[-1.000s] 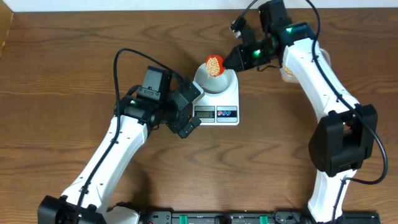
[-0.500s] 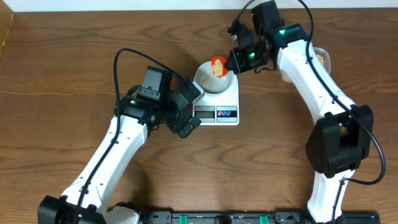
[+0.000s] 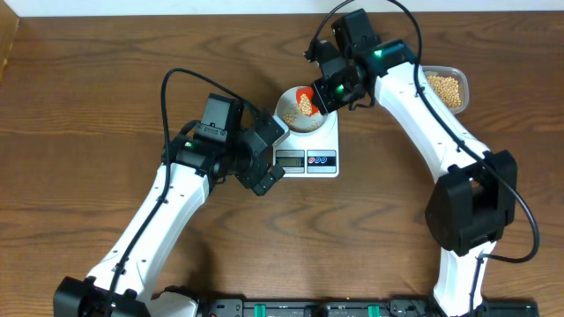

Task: Scoop item into bowl and weigh 50g on scale
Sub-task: 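Tilt the red scoop with the right gripper to pour soybeans into bowl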

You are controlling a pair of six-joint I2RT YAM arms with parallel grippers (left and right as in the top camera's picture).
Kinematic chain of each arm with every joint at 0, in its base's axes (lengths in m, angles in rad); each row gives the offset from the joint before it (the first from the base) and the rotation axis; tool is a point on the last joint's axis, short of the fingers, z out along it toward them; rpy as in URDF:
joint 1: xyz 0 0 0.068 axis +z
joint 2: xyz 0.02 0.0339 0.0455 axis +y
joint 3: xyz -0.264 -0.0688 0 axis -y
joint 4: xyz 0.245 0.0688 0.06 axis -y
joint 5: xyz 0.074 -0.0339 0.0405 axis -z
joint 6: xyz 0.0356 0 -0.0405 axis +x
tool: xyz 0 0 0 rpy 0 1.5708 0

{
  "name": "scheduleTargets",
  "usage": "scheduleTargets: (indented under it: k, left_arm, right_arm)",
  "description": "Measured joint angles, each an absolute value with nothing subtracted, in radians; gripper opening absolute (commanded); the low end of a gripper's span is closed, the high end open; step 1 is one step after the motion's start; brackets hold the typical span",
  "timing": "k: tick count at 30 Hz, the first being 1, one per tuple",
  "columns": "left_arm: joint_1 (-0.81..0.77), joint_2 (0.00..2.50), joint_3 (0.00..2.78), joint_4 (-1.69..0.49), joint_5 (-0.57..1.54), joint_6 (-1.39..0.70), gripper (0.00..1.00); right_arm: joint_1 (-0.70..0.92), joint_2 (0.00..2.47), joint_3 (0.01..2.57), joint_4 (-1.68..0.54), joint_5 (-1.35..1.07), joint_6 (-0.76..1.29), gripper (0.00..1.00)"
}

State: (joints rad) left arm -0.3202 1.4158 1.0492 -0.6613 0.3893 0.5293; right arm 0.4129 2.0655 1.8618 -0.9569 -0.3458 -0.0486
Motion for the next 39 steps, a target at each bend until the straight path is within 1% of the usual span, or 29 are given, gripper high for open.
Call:
scheduleTargets:
  k: [10,20,28,39]
  left_arm:
    - [-0.32,1.416,1.049,-0.661,0.389,0.529,0.98]
    - [-0.32,1.416,1.049,-0.661,0.389,0.529,0.98]
    - [-0.32,1.416,1.049,-0.661,0.389,0.529,0.98]
    - [-0.32,1.416,1.049,-0.661,0.389,0.529,0.98]
  right_arm:
    - [0.472,2.008,1.862,-0.96,-0.189,-0.055,0.01]
    - [0.511,1.978,1.862,-0.96,-0.096,-0.079,0.01]
    - [0.548,1.978,1.862,-0.956,-0.048,-0.148,0.01]
    - [0.566,1.978,1.862,-0.953,-0.017,-0.167,0.01]
